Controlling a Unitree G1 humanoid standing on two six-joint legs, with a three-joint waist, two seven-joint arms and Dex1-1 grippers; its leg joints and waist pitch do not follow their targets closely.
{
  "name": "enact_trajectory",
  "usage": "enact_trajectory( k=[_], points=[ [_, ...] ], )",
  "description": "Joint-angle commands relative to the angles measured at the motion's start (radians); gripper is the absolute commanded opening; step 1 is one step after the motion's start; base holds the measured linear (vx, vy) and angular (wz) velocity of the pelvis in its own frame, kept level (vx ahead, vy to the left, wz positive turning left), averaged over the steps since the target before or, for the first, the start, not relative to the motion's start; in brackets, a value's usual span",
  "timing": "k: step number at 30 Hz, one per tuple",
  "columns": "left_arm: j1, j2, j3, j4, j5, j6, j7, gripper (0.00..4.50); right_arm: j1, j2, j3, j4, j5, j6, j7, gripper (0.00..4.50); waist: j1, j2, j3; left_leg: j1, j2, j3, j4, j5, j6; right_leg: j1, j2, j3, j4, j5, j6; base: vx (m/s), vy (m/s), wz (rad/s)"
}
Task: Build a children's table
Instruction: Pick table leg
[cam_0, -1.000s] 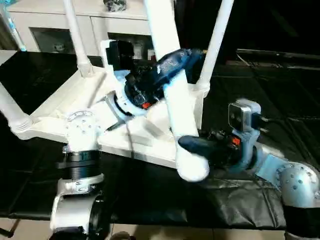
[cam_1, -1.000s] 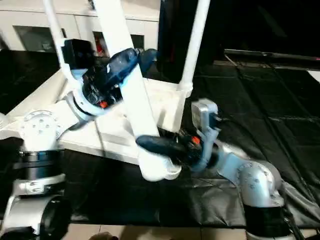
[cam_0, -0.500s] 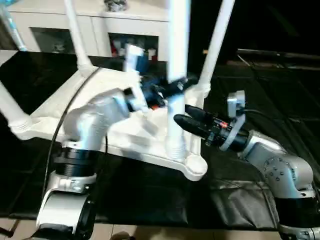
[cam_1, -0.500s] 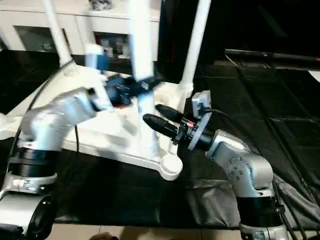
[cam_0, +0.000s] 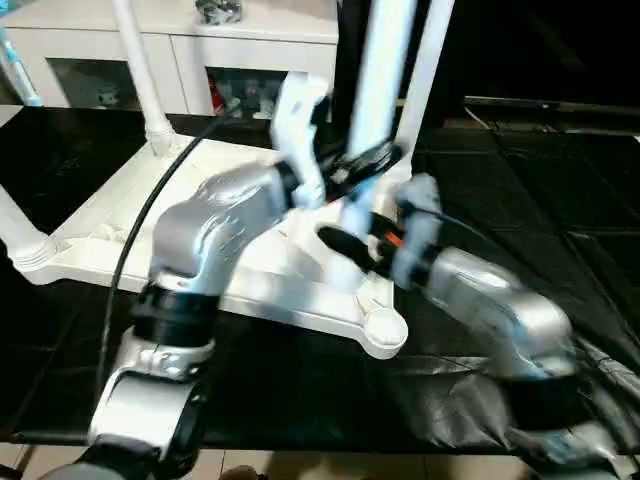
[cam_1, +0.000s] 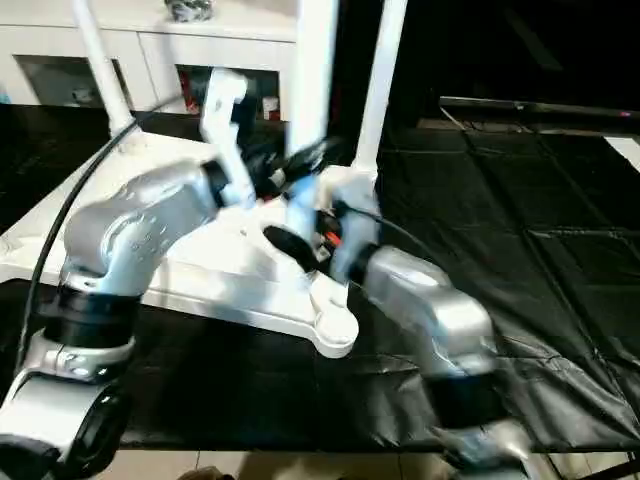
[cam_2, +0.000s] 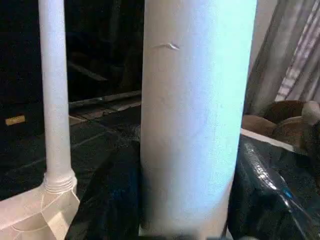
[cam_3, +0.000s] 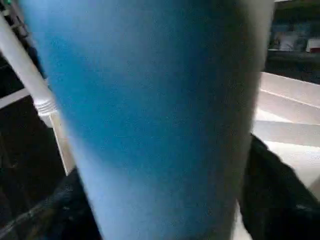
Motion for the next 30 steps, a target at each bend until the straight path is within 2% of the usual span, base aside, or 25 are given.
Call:
enact_trajectory(
  k=[1, 4, 10, 16, 17, 18, 22, 23, 28, 30],
  points=[
    [-0.011, 0.0, -0.006, -0.013, 0.011, -0.008, 0.01, 1.84, -0.004, 0.002, -0.015, -0.001, -0.007, 0.02, -0.03, 2.81, 0.0, -0.001, -0.079, 0.014, 0.045, -0.018, -0.07, -0.14, -0.016, 0.058, -0.081, 0.064, -0.06, -0.271, -0.102, 0.0, 0.0, 0.0],
    [-0.011, -0.002, -0.001, -0.016, 0.017, -0.004, 0.019, 1.84, -0.002, 0.029, -0.029, 0.002, -0.027, 0.002, -0.062, 2.65, -0.001, -0.001, -0.079, 0.013, 0.043, -0.016, -0.069, -0.133, -0.016, 0.058, -0.082, 0.064, -0.058, -0.248, -0.114, 0.0, 0.0, 0.0],
    [-0.015, -0.005, 0.002, -0.009, 0.02, -0.008, 0.029, 1.84, -0.012, 0.035, -0.045, 0.011, 0.005, 0.016, -0.048, 2.14, -0.001, 0.001, -0.078, 0.015, 0.044, -0.016, -0.07, -0.15, -0.017, 0.059, -0.082, 0.065, -0.059, -0.253, -0.115, 0.0, 0.0, 0.0],
    [-0.018, -0.016, 0.02, -0.006, 0.016, 0.012, 0.059, 1.83, -0.004, 0.048, -0.062, -0.005, 0.055, 0.018, 0.003, 2.06, 0.0, 0.001, -0.078, 0.015, 0.044, -0.017, -0.07, -0.163, -0.015, 0.059, -0.083, 0.064, -0.063, -0.275, -0.107, 0.0, 0.0, 0.0],
    [-0.022, -0.026, 0.038, 0.0, -0.003, 0.021, 0.065, 1.83, -0.003, 0.046, -0.064, -0.01, 0.07, 0.016, 0.026, 2.04, 0.0, 0.001, -0.078, 0.015, 0.045, -0.017, -0.07, -0.159, -0.013, 0.059, -0.083, 0.064, -0.062, -0.269, -0.108, 0.0, 0.0, 0.0],
    [-0.025, -0.033, 0.051, 0.003, -0.018, 0.027, 0.066, 2.39, -0.002, 0.044, -0.064, -0.012, 0.076, 0.015, 0.039, 2.01, 0.0, 0.001, -0.078, 0.015, 0.045, -0.017, -0.07, -0.16, -0.014, 0.059, -0.082, 0.064, -0.062, -0.267, -0.11, 0.0, 0.0, 0.0],
    [-0.036, -0.047, 0.093, 0.007, -0.078, 0.059, 0.058, 2.59, 0.004, 0.023, -0.065, -0.016, 0.088, -0.003, 0.095, 1.99, 0.002, -0.001, -0.079, 0.013, 0.044, -0.015, -0.067, -0.146, -0.001, 0.061, -0.083, 0.064, -0.058, -0.241, -0.13, 0.0, 0.0, 0.0],
    [-0.038, -0.049, 0.103, 0.01, -0.088, 0.065, 0.058, 2.82, 0.008, 0.014, -0.065, -0.018, 0.098, -0.008, 0.12, 1.97, 0.003, -0.002, -0.08, 0.013, 0.043, -0.015, -0.067, -0.142, 0.0, 0.062, -0.082, 0.063, -0.059, -0.242, -0.13, 0.0, 0.0, 0.0],
    [-0.05, -0.022, 0.144, 0.033, -0.177, 0.108, -0.037, 2.96, 0.023, -0.055, -0.076, -0.057, 0.193, 0.016, 0.303, 1.96, 0.01, -0.004, -0.079, 0.012, 0.042, -0.014, -0.065, -0.132, 0.024, 0.064, -0.082, 0.062, -0.06, -0.253, -0.129, 0.0, 0.0, 0.0],
    [-0.042, 0.0, 0.166, 0.029, -0.26, 0.144, -0.147, 2.96, 0.033, -0.099, -0.088, -0.084, 0.255, 0.047, 0.408, 1.96, 0.011, -0.004, -0.079, 0.012, 0.041, -0.013, -0.063, -0.131, 0.03, 0.066, -0.082, 0.061, -0.06, -0.254, -0.136, 0.0, 0.0, 0.0]
  ],
)
